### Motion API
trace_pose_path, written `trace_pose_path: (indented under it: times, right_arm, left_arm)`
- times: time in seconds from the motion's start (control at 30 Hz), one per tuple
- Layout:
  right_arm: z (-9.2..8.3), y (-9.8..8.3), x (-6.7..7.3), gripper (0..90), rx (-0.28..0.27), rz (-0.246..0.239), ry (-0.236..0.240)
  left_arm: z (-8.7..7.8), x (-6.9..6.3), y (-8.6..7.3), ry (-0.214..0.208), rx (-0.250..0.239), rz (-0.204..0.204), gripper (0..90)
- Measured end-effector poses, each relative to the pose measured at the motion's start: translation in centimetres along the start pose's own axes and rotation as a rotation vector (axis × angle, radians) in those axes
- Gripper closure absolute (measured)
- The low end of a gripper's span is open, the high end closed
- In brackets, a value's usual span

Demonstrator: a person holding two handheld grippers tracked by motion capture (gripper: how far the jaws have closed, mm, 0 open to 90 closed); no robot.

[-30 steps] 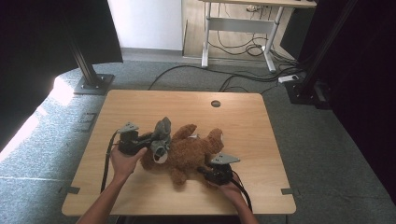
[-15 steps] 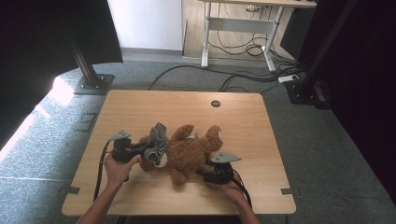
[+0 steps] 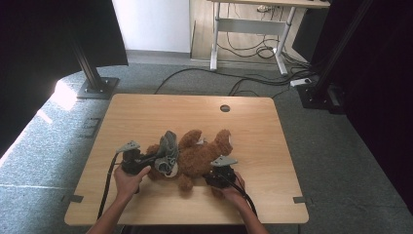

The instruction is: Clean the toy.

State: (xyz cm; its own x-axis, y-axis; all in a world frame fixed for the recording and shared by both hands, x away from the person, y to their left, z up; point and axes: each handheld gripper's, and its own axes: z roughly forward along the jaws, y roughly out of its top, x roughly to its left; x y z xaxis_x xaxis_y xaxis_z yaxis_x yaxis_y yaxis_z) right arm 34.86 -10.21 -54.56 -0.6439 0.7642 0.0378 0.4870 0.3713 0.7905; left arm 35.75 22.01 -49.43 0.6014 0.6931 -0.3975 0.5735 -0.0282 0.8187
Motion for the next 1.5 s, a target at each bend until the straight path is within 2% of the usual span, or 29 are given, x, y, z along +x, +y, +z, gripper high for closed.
trace_pose_path:
  times: [0.17, 0.2, 0.23, 0.3, 0.4, 0.5, 0.6, 0.77, 0.83, 0.9, 0.97, 1.07, 1.17, 1.3, 1.37, 1.5]
  right_arm:
    - [0.9, 0.6, -1.2, 58.8, -0.026, 0.044, -0.071]
    - [1.1, 0.9, -1.9, 59.0, -0.029, 0.053, -0.093]
    - [1.1, 0.9, -1.9, 59.0, -0.029, 0.053, -0.093]
    - [1.3, 1.1, -2.8, 59.1, -0.03, 0.073, -0.113]
    - [1.4, 1.1, -3.8, 59.2, -0.035, 0.103, -0.123]
    - [1.0, 0.8, -3.9, 59.0, -0.038, 0.104, -0.11]
    - [0.4, 0.3, -3.4, 55.2, -0.044, 0.075, -0.094]
    - [-1.4, -0.6, -2.8, 35.4, -0.054, 0.076, -0.027]
    - [-2.4, -0.5, -2.9, 28.6, -0.078, 0.076, -0.006]
    - [-3.8, -0.2, -3.3, 26.7, -0.137, 0.112, 0.02]
    - [-5.1, 0.5, -4.1, 25.0, -0.206, 0.168, 0.015]
    - [-5.9, 1.9, -4.9, 24.0, -0.227, 0.193, -0.002]
    - [-5.5, 3.6, -5.2, 21.8, -0.228, 0.209, 0.002]
    - [-3.2, 5.0, -5.3, 17.9, -0.156, 0.232, -0.003]
    - [-2.2, 5.1, -5.4, 18.4, -0.126, 0.263, 0.002]
    - [-1.5, 4.6, -6.4, 19.8, -0.116, 0.377, 0.073]
  left_arm:
    - [2.0, 0.5, 0.9, 0.017, -0.009, 0.001, 76.7]
    - [2.5, 0.6, 1.2, 0.024, -0.009, 0.002, 76.8]
    - [3.1, 0.7, 1.5, 0.024, -0.007, -0.003, 76.8]
    - [4.1, 0.7, 2.2, 0.028, -0.002, -0.004, 76.8]
    - [5.0, 0.4, 2.8, 0.037, 0.013, 0.01, 76.8]
    - [4.6, 0.3, 2.7, 0.03, 0.02, 0.019, 76.8]
    - [3.6, 0.1, 2.0, 0.013, 0.02, 0.012, 76.7]
    - [2.5, -0.7, 0.8, 0.004, 0.022, 0.037, 76.7]
    - [2.4, -1.0, 0.6, 0.008, 0.018, 0.048, 76.7]
    - [2.4, -1.1, 0.6, 0.007, 0.017, 0.049, 76.7]
    - [2.4, -1.0, 0.5, 0.004, 0.015, 0.045, 76.8]
    - [2.4, -1.1, 0.3, -0.003, 0.01, 0.039, 76.8]
    - [2.3, -1.1, 0.0, -0.006, 0.0, 0.033, 76.8]
    - [2.3, -1.0, -0.2, -0.009, -0.005, 0.024, 76.8]
    - [2.3, -0.9, -0.2, -0.01, -0.005, 0.023, 76.8]
    - [2.3, -1.0, -0.3, -0.014, -0.006, 0.021, 76.8]
